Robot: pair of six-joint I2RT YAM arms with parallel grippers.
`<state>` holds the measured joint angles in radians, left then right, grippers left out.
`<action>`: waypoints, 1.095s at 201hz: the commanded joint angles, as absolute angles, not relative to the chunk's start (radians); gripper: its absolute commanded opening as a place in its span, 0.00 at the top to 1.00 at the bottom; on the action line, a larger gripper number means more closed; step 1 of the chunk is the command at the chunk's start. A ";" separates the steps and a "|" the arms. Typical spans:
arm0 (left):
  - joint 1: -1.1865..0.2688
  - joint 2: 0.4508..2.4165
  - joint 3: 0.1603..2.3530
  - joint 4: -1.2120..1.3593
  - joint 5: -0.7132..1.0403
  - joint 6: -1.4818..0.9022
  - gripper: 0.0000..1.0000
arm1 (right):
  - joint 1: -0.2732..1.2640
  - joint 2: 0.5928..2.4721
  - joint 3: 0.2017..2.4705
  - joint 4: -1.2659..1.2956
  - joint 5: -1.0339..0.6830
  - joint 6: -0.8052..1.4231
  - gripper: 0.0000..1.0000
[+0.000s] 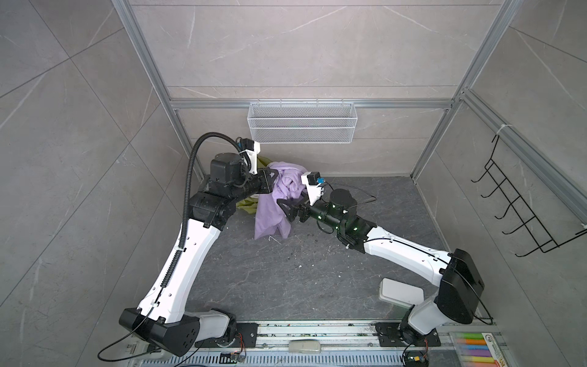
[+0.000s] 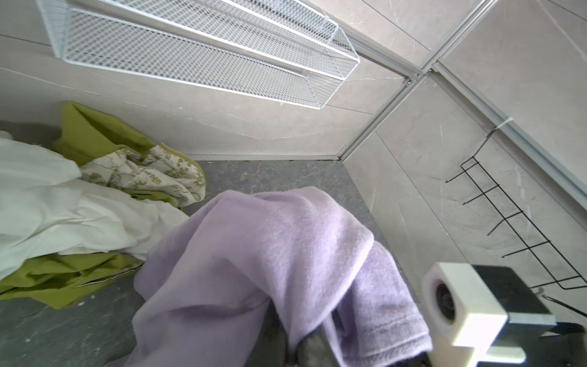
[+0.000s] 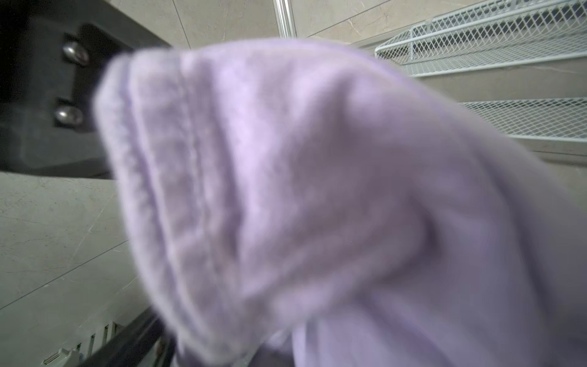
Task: Pick out a specific cloth from the pile
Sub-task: 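Bring the right gripper to the hanging purple shirt and grasp it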
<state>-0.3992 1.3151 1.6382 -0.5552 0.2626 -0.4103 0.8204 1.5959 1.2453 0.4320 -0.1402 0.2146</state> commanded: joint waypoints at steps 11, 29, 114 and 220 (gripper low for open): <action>-0.482 1.295 1.701 -0.405 0.265 -0.471 1.00 | 0.837 1.619 1.233 0.510 -0.065 0.171 0.00; -0.525 1.305 1.715 -0.394 0.254 -0.474 1.00 | 0.840 1.628 1.224 0.520 -0.032 0.163 0.01; -0.607 1.313 1.701 -0.313 0.262 -0.532 1.00 | 0.840 1.590 1.180 0.521 0.059 0.161 0.20; -0.611 1.276 1.665 -0.315 0.239 -0.527 1.00 | 0.840 1.442 1.144 0.436 0.013 0.142 0.81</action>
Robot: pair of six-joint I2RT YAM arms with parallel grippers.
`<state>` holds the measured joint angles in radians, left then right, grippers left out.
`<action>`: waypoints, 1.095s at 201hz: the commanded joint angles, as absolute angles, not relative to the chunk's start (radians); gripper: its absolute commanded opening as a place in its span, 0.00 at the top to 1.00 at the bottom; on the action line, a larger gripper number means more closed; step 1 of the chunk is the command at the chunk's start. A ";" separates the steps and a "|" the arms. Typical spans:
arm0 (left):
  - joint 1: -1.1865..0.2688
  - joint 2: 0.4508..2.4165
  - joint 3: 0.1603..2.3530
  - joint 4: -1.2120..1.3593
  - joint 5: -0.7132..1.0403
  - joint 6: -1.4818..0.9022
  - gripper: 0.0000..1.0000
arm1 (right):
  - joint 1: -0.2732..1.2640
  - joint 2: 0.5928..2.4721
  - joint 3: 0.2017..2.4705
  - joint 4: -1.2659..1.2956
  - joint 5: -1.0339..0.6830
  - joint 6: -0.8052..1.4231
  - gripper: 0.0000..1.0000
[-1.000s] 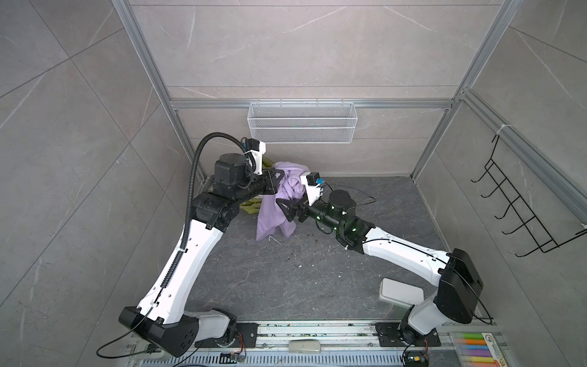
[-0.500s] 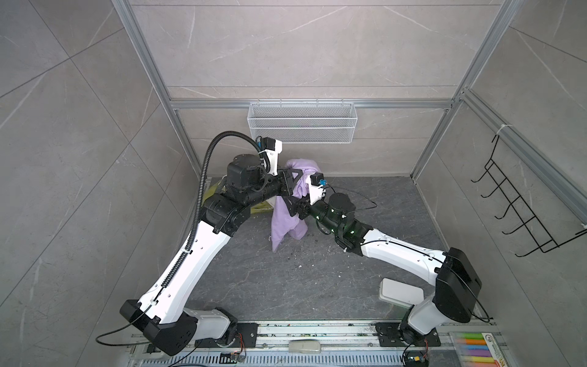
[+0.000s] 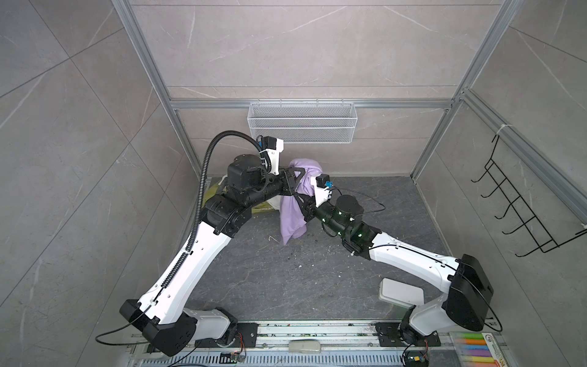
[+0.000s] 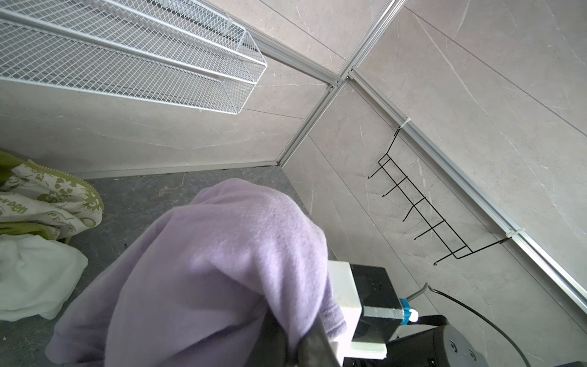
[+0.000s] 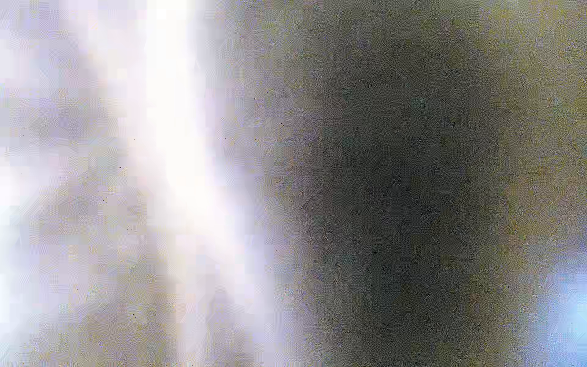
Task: Pick out a specific cloth from the pile
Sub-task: 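Bring the right gripper to the hanging purple shirt and grasp it, then carry the purple shirt with both grippers toward the robot and lower it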
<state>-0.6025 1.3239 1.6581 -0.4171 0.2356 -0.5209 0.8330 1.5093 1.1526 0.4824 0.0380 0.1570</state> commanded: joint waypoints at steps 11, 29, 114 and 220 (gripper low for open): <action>-0.612 1.272 1.662 -0.319 0.240 -0.531 1.00 | 0.840 1.418 1.143 0.407 0.008 0.142 0.86; -0.620 1.263 1.655 -0.328 0.242 -0.534 1.00 | 0.840 1.373 1.141 0.345 0.000 0.137 0.93; -0.739 1.175 1.520 -0.374 0.166 -0.540 1.00 | 0.844 1.077 1.043 -0.039 -0.031 0.138 1.00; -0.914 1.160 1.081 -0.232 0.137 -0.680 1.00 | 0.856 0.868 0.622 -0.009 -0.075 0.374 1.00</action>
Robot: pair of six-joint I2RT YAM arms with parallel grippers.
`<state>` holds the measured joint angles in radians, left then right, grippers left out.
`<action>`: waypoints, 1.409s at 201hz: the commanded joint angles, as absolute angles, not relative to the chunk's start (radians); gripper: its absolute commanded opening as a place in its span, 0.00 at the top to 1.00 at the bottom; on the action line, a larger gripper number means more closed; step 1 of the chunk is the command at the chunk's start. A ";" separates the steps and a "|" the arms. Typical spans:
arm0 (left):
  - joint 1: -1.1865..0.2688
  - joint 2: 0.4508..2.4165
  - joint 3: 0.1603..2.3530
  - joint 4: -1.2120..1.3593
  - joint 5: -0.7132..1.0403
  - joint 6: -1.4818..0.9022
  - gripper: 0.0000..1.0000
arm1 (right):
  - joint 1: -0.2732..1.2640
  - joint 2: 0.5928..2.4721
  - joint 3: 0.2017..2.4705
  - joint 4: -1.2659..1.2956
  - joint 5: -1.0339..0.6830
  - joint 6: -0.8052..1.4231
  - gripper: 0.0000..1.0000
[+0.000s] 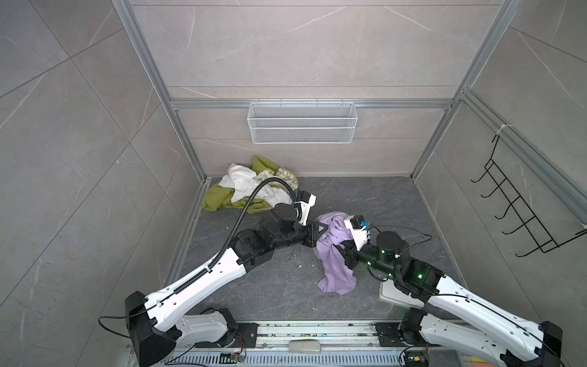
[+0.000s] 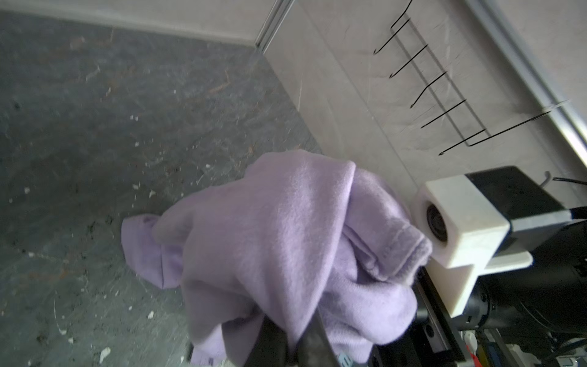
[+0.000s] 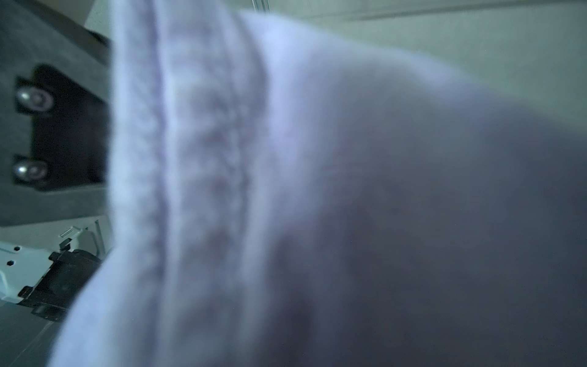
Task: Pick out a specific cloth from the pile
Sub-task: 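Carry the purple shirt with both grippers toward the robot and lower it, then open both grippers to release the purple shirt on the table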
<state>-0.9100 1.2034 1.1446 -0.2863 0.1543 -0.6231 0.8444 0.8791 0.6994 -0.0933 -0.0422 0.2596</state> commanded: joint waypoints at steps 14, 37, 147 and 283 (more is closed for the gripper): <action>-0.914 1.143 1.023 -0.253 0.141 -0.695 1.00 | 0.857 0.868 0.577 0.001 -0.071 0.392 1.00; -0.916 1.108 0.923 -0.272 0.141 -0.722 1.00 | 0.859 0.885 0.524 0.018 -0.069 0.398 1.00; -0.916 1.080 0.654 -0.237 0.106 -0.772 1.00 | 0.860 1.060 0.391 0.146 -0.098 0.492 0.98; -0.916 1.103 0.409 -0.135 0.086 -0.890 1.00 | 0.859 1.206 0.324 0.194 -0.081 0.554 0.82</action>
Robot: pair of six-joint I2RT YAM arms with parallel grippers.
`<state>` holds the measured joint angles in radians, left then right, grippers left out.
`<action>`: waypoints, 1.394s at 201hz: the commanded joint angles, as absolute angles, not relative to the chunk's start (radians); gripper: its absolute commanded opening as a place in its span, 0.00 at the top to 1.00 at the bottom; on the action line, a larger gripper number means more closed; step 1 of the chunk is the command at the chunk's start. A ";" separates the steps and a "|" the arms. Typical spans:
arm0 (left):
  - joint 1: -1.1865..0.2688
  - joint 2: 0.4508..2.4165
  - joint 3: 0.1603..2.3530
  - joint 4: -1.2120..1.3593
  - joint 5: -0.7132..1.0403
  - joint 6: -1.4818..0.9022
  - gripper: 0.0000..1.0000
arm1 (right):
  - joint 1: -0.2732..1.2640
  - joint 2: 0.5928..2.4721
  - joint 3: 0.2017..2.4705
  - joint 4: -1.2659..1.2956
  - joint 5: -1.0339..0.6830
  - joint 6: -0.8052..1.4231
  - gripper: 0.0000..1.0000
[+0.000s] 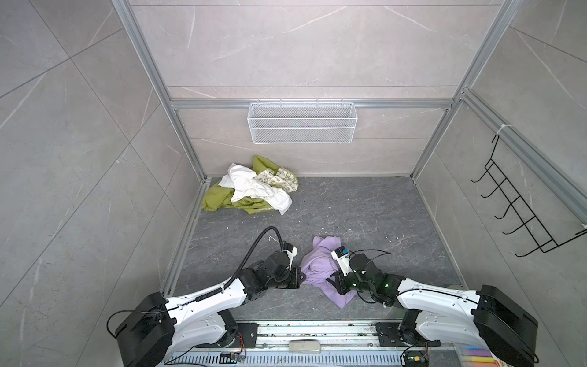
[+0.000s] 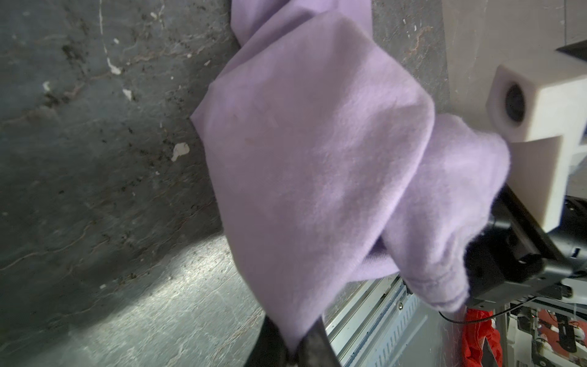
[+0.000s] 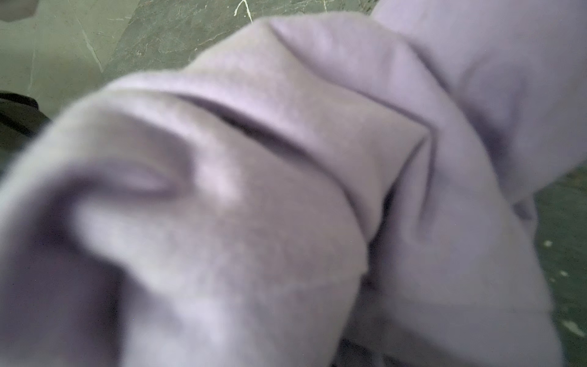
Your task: Pick out a specific cloth from the pile
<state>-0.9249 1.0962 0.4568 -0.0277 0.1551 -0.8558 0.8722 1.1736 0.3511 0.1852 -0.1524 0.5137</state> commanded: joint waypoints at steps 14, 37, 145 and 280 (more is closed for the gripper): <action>-0.916 1.123 0.396 -0.126 0.086 -0.895 1.00 | 0.859 1.232 0.311 0.220 -0.083 0.567 0.80; -0.916 1.156 0.379 -0.108 0.092 -0.903 1.00 | 0.859 1.251 0.304 0.235 -0.081 0.573 0.78; -0.916 1.057 0.458 -0.248 0.031 -0.852 0.67 | 0.860 1.017 0.320 0.073 -0.096 0.556 0.41; -0.905 0.915 0.695 -0.573 -0.563 -0.676 0.00 | 0.858 0.855 0.588 -0.117 0.472 0.309 0.16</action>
<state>-0.9138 0.8967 0.6437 -0.4957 -0.2775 -0.7284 0.8635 0.8249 0.5549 -0.1310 0.1955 0.4309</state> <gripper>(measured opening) 0.994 0.828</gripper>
